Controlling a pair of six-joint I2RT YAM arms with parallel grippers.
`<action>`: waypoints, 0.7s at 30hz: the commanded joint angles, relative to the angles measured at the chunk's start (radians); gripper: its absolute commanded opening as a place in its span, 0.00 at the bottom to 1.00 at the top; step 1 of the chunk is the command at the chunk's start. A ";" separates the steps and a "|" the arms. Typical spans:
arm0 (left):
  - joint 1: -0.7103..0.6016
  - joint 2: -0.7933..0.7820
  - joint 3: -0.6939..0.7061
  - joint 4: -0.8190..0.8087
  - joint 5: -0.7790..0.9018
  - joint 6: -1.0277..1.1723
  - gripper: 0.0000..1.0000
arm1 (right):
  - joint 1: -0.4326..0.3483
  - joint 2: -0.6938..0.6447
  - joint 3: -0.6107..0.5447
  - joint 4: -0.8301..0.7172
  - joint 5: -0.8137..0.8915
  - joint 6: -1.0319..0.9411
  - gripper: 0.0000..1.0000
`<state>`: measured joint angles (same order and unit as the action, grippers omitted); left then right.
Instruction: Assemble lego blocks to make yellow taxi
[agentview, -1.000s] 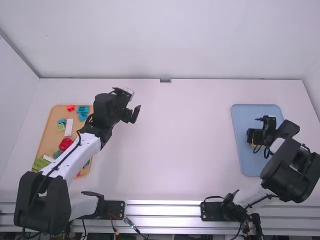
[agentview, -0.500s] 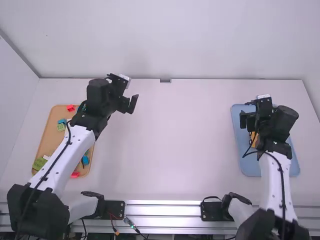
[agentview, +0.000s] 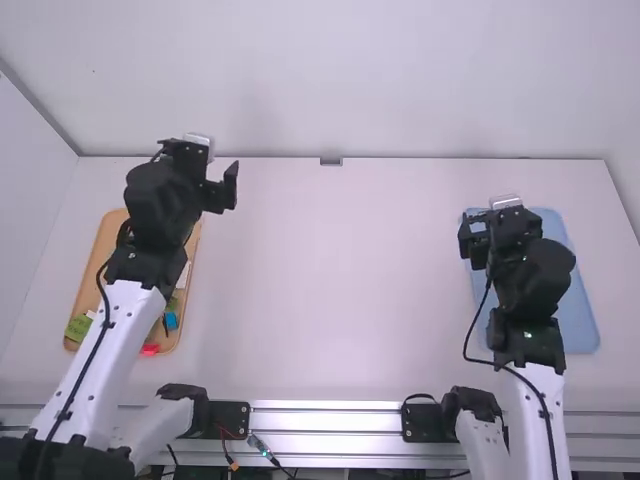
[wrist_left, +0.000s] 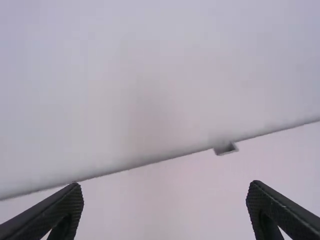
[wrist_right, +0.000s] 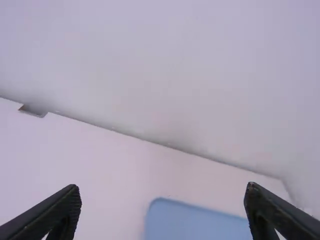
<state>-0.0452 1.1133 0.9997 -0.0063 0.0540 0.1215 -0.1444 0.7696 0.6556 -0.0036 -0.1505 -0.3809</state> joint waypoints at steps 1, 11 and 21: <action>0.043 -0.060 -0.043 0.006 -0.054 -0.070 0.83 | 0.044 -0.055 -0.046 0.004 0.075 0.079 0.81; 0.045 -0.266 -0.249 0.006 -0.054 -0.121 0.62 | 0.144 -0.292 -0.283 0.004 0.150 0.317 0.58; 0.045 -0.492 -0.475 0.006 -0.054 -0.121 0.40 | 0.144 -0.512 -0.503 0.004 0.150 0.381 0.36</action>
<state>0.0010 0.6548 0.5495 -0.0048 0.0090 0.0059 0.0006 0.2840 0.1783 -0.0029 -0.0074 -0.0242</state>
